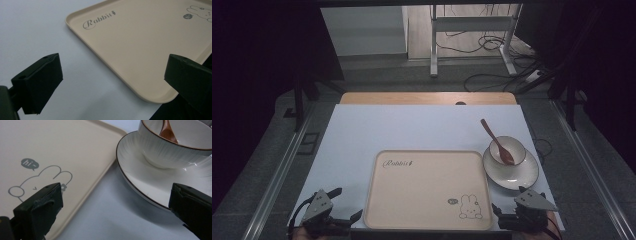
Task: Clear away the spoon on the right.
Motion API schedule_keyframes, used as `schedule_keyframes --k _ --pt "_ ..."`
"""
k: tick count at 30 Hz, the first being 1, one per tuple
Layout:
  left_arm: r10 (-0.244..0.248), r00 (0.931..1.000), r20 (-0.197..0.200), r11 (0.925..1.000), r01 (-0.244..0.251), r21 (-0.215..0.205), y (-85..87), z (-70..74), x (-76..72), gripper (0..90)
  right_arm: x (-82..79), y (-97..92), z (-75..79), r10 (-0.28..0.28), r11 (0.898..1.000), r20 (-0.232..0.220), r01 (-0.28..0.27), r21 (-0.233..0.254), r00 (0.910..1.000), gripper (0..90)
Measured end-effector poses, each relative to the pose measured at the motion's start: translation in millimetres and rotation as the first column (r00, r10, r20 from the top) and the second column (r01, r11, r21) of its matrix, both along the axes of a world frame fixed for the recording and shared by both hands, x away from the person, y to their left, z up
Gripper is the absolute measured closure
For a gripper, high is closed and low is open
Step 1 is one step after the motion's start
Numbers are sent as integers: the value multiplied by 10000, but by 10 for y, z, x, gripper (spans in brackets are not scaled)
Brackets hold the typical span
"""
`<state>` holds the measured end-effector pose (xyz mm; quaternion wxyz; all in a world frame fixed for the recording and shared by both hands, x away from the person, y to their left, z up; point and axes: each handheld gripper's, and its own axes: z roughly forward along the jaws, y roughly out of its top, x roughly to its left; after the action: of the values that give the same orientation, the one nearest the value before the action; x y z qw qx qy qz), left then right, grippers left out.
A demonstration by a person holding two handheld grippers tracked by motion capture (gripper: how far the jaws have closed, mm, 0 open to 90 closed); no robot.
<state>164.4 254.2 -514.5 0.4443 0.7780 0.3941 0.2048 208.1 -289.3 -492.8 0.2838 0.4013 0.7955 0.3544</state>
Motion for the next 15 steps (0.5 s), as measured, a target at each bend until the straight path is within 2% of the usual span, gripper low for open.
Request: schedule_keyframes --k 8,15 --pt "29 10000 -26 10000 -29 -43 6 -2 1 13 52 -22 -36 416 9985 -367 -403 367 9985 0" --pt "29 10000 -40 10000 -29 -42 4 -2 3 13 77 -26 -47 463 9983 -700 -437 384 9965 0"
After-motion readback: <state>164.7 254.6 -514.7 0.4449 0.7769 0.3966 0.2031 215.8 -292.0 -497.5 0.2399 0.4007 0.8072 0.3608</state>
